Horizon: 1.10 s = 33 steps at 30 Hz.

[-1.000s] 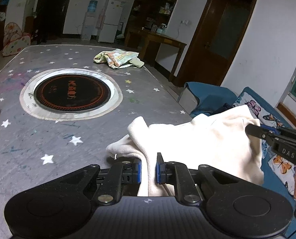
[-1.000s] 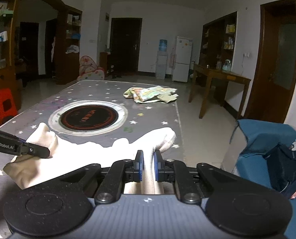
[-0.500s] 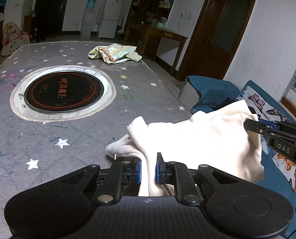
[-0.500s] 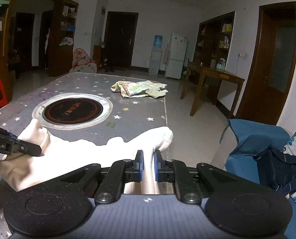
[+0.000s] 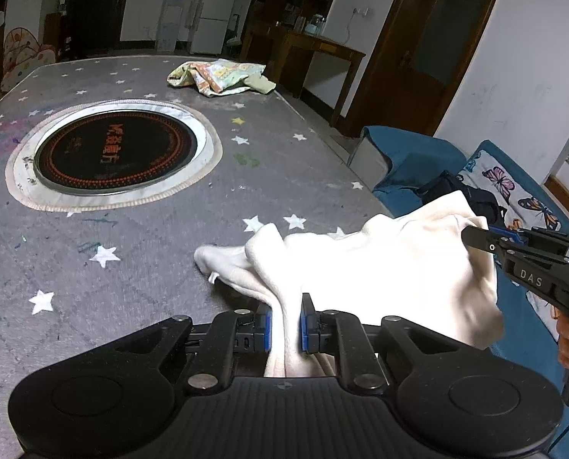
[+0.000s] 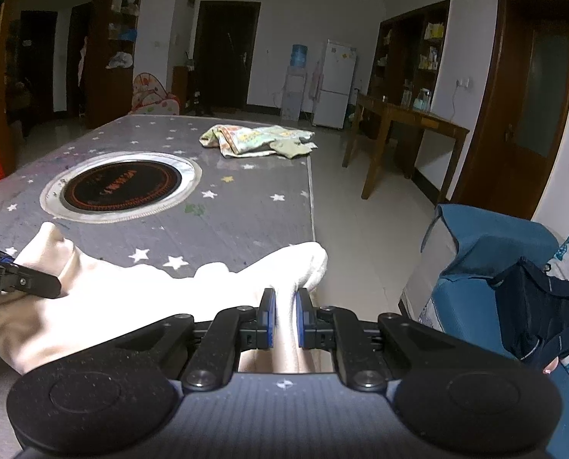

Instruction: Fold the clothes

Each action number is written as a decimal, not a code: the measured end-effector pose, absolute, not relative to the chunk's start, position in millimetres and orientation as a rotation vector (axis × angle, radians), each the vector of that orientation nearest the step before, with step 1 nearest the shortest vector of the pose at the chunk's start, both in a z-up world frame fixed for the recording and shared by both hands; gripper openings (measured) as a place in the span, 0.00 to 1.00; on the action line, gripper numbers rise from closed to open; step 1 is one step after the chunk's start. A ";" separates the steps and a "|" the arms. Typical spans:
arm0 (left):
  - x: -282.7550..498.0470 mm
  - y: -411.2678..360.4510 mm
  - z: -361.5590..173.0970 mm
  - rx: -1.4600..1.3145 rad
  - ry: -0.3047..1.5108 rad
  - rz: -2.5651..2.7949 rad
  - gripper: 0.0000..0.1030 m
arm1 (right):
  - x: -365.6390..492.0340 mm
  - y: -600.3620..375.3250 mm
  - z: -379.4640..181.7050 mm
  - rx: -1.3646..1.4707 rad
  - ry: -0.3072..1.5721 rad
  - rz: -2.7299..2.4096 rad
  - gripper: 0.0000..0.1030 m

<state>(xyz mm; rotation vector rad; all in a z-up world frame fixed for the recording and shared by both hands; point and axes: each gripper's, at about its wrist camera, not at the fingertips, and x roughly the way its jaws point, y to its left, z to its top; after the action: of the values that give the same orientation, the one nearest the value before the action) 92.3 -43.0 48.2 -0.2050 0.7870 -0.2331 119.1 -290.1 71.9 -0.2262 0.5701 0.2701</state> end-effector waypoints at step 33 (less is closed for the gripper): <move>94.5 -30.6 27.5 -0.132 0.813 -0.152 0.44 | 127.6 -291.9 41.9 -0.219 0.651 0.295 0.25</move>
<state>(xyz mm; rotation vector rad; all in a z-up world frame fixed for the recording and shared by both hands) 94.5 -30.6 27.5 -0.1319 0.8135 -0.1523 127.6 -291.9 41.9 -0.2194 0.6512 0.2952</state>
